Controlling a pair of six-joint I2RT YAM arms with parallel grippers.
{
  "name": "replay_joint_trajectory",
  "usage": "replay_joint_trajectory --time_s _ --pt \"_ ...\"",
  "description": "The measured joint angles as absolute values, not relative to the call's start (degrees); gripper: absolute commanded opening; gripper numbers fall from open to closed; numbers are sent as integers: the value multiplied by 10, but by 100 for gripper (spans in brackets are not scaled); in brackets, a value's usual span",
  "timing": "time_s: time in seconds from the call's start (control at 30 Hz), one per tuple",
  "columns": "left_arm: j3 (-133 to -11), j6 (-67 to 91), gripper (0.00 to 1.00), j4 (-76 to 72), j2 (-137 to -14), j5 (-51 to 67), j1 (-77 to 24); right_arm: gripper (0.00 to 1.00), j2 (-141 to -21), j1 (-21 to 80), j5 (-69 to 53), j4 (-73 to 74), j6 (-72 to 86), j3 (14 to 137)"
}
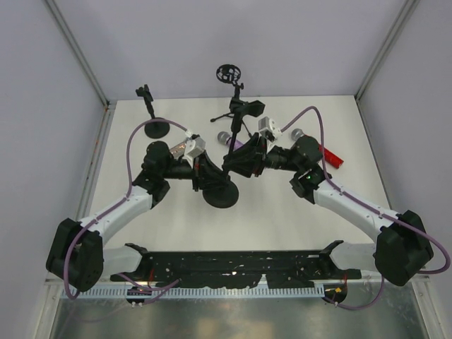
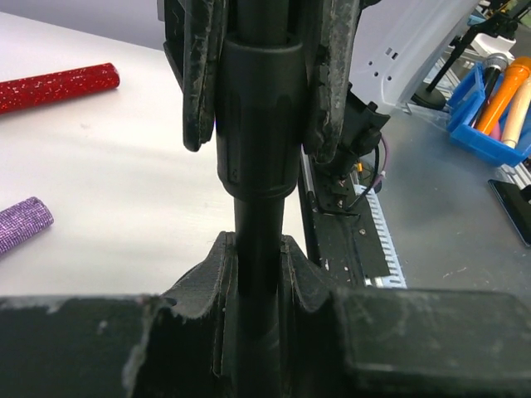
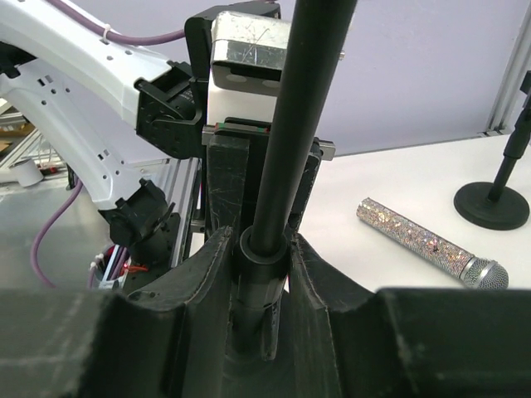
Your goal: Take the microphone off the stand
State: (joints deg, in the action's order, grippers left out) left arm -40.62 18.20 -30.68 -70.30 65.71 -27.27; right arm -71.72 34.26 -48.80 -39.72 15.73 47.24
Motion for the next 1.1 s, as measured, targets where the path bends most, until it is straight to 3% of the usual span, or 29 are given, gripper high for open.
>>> replay_joint_trajectory --time_s 0.03,0.1,0.23,0.63,1.1 --pt "-405 183 0 -310 -703 658 -273 45 -717 340 -495 -398 156 472" --pt "-402 191 0 -318 -703 658 -273 59 -717 333 -507 -399 149 472" --pt "-393 221 0 -343 -695 661 -273 69 -717 304 -529 -404 140 471" --pt "-386 253 0 -437 -651 672 -269 77 -721 256 -542 -425 144 454" --pt "-380 211 0 -387 -654 594 -261 79 -649 265 -560 -552 244 431"
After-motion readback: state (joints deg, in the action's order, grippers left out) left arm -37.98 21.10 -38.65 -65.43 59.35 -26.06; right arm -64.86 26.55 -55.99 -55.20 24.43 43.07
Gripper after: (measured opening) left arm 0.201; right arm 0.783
